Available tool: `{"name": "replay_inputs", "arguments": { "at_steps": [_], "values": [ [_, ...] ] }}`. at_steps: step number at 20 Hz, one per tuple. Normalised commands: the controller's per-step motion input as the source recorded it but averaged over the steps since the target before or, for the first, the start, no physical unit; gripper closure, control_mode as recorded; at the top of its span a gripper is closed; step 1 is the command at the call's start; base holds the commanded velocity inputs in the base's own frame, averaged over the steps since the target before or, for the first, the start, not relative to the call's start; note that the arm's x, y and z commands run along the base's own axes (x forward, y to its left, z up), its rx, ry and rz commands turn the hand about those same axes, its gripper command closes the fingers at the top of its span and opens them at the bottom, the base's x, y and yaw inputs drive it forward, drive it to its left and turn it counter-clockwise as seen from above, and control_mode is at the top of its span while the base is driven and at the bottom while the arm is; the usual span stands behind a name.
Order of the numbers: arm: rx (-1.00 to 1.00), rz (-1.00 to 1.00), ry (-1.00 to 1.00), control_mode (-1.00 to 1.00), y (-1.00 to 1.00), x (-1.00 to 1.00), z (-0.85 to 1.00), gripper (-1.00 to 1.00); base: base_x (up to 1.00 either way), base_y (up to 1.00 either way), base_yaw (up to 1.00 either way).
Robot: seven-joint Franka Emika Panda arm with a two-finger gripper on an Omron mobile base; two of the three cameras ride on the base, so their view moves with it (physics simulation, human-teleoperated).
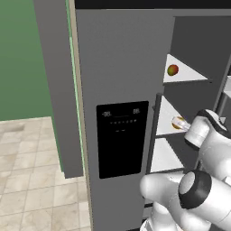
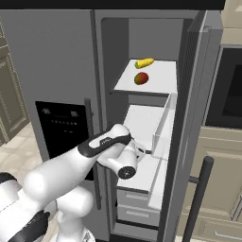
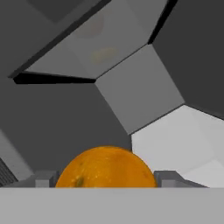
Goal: Pick up the orange and mango from the fridge and place one fruit on each plate on the dining counter.
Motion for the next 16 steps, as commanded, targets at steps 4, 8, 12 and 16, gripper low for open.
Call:
{"name": "replay_inputs", "arguments": {
  "at_steps": [4, 8, 12, 16],
  "values": [
    [0.00, 0.00, 0.00, -1.00, 0.00, -0.23, 0.98, 1.00, 0.00, 0.00, 0.00],
    [0.00, 0.00, 0.11, -1.00, 0.00, -0.22, 0.82, 1.00, 0.00, 0.00, 0.00],
    [0.00, 0.00, 0.29, -1.00, 0.00, -0.29, 0.60, 1.00, 0.00, 0.00, 0.00],
    [0.00, 0.00, 0.25, -1.00, 0.00, -0.32, 0.67, 1.00, 0.00, 0.00, 0.00]
  ]
}}
